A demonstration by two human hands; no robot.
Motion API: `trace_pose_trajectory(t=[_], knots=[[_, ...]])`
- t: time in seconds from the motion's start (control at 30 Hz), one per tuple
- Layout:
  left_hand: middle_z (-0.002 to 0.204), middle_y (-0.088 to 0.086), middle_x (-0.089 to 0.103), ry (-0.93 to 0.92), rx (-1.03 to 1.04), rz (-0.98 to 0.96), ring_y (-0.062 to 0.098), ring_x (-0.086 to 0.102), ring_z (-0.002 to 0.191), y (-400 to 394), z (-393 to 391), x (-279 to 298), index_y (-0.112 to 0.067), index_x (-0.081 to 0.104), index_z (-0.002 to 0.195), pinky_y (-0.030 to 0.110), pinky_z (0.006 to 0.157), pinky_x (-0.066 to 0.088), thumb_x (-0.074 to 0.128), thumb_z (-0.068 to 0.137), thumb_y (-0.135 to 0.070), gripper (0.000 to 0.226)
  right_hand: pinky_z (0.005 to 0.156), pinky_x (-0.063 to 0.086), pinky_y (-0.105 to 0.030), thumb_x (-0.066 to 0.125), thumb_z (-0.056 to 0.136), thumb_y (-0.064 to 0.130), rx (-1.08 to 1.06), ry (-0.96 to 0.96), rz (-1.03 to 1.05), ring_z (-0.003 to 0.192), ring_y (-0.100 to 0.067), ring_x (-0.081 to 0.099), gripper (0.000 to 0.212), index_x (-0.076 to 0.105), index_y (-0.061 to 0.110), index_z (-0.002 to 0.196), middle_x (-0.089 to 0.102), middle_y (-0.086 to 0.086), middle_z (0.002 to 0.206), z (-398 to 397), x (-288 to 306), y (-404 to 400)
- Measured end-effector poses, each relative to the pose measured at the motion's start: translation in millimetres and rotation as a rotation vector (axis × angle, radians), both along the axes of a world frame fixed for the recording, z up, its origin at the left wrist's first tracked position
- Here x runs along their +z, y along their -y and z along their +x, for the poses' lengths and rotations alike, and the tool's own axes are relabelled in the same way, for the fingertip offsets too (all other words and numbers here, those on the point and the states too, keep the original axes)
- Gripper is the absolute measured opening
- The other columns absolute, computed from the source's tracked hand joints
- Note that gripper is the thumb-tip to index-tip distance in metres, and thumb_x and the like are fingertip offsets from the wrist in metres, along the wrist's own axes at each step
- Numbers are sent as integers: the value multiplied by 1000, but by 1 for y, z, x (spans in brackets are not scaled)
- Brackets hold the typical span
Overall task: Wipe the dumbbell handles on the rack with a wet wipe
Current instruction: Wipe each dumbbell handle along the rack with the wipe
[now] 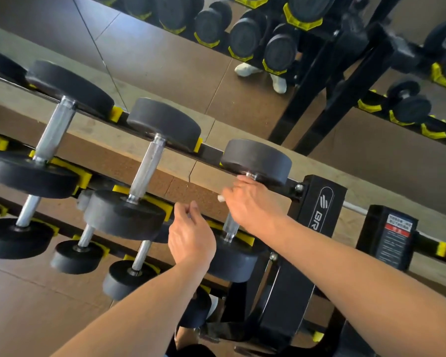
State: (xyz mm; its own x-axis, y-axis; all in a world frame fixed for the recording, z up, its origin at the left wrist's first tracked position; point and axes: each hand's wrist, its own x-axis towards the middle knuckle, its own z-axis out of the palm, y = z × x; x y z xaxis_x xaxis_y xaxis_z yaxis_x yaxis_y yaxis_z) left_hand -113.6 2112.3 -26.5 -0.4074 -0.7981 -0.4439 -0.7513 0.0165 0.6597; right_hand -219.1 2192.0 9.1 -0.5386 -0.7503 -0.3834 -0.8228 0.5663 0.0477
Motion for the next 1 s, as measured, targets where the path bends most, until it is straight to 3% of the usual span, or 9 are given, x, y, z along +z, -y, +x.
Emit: trace_pose_trajectory(t=[0.07, 0.17, 0.3, 0.47, 0.57, 0.7, 0.87, 0.93, 1.0], knots=[[74, -6, 56, -2, -1, -2, 11, 53, 65, 1, 1, 0, -22, 49, 96, 33, 62, 40, 35, 106, -42, 26, 93, 51, -38, 32, 97, 18, 56, 63, -44, 96, -25, 62, 29, 60, 13, 105, 68, -10, 93, 15, -2, -4], [73, -7, 55, 0, -17, -11, 13, 51, 64, 1, 2, 1, -22, 47, 96, 33, 57, 36, 34, 106, -41, 25, 85, 50, -36, 44, 100, 19, -34, 313, -156, 104, -23, 61, 20, 63, 16, 107, 68, -8, 98, 37, -3, -16], [75, -7, 57, -9, -13, 1, 11, 54, 65, 2, 2, -3, -23, 48, 96, 31, 56, 38, 34, 106, -43, 26, 64, 43, -20, 45, 105, 33, -571, 587, -456, 75, -6, 61, 25, 63, 20, 117, 66, 8, 86, 40, 7, -41], [77, -5, 60, -12, -25, 30, 11, 57, 67, 2, 2, -1, -26, 48, 98, 30, 56, 39, 32, 106, -44, 25, 88, 58, -43, 47, 104, 35, -1346, 440, -816, 95, -14, 67, 26, 68, 21, 110, 69, 3, 99, 15, -1, -85], [77, -5, 60, -7, -36, 24, 11, 57, 66, 2, 2, 0, -26, 48, 99, 29, 54, 37, 33, 106, -42, 23, 86, 58, -42, 50, 104, 33, -1577, 394, -952, 90, -17, 67, 23, 69, 20, 101, 67, 5, 90, 3, -8, -66], [75, -5, 59, 1, -39, -1, 11, 56, 66, 2, 3, -2, -23, 49, 100, 32, 58, 39, 33, 106, -42, 26, 76, 52, -26, 47, 105, 29, -1392, 423, -819, 95, -15, 67, 23, 63, 18, 116, 69, 2, 106, 24, -15, -20], [75, -4, 57, 4, -36, -15, 11, 54, 66, 1, 2, 0, -22, 47, 97, 30, 55, 36, 33, 106, -42, 26, 79, 55, -34, 52, 100, 18, -1063, 441, -445, 96, -21, 66, 33, 56, 20, 132, 69, -3, 112, 59, -23, -39], [74, -6, 56, 9, -37, -15, 7, 52, 65, 1, 2, 1, -22, 46, 98, 28, 51, 33, 33, 107, -41, 25, 69, 46, -26, 51, 95, 12, -873, 564, -197, 93, -23, 64, 31, 64, 21, 122, 69, -4, 105, 59, -17, -51], [74, -8, 55, 5, -35, -13, 6, 51, 65, 1, 2, 1, -23, 46, 99, 29, 55, 35, 32, 106, -41, 25, 64, 46, -27, 52, 95, 13, -892, 695, -221, 82, -21, 64, 20, 69, 22, 92, 69, 0, 87, 50, -7, -60]])
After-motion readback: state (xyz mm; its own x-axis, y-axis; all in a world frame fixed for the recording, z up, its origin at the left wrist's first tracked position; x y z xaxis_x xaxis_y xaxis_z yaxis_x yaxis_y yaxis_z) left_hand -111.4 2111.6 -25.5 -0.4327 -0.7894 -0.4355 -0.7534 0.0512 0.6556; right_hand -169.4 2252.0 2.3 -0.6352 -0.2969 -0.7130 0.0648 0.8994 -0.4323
